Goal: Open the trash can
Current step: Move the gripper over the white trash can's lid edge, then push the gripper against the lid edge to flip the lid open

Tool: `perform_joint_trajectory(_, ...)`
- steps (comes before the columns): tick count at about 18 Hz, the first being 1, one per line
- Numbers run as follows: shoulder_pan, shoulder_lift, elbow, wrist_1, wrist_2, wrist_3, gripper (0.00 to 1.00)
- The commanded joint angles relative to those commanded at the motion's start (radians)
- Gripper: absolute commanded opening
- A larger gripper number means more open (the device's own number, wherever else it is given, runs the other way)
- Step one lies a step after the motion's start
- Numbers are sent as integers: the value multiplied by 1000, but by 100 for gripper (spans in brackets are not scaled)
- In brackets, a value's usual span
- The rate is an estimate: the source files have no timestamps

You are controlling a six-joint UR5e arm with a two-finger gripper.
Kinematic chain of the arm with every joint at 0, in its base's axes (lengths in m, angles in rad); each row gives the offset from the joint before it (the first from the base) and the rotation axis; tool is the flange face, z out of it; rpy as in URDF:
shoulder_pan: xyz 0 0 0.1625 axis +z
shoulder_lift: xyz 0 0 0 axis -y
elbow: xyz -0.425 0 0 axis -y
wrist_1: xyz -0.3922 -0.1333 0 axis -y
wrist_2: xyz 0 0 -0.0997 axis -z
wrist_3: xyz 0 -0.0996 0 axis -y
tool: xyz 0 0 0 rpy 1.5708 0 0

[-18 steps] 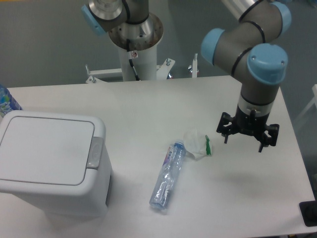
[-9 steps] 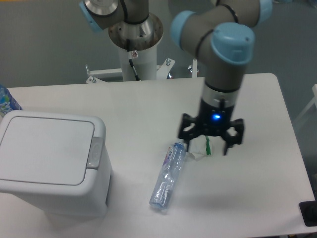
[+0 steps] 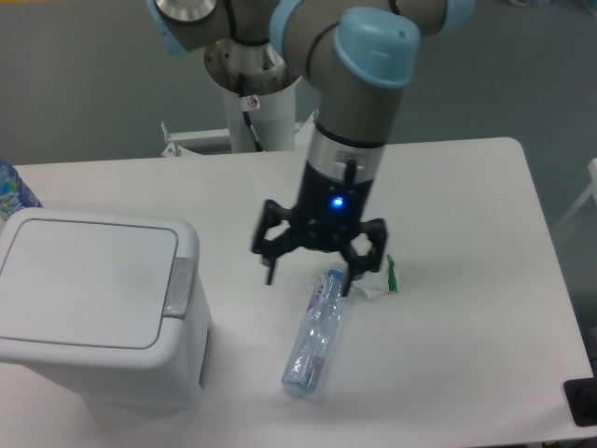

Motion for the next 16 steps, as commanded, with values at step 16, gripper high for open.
perform_joint_trajectory(16, -72, -15, -54, 83, 8, -33, 100)
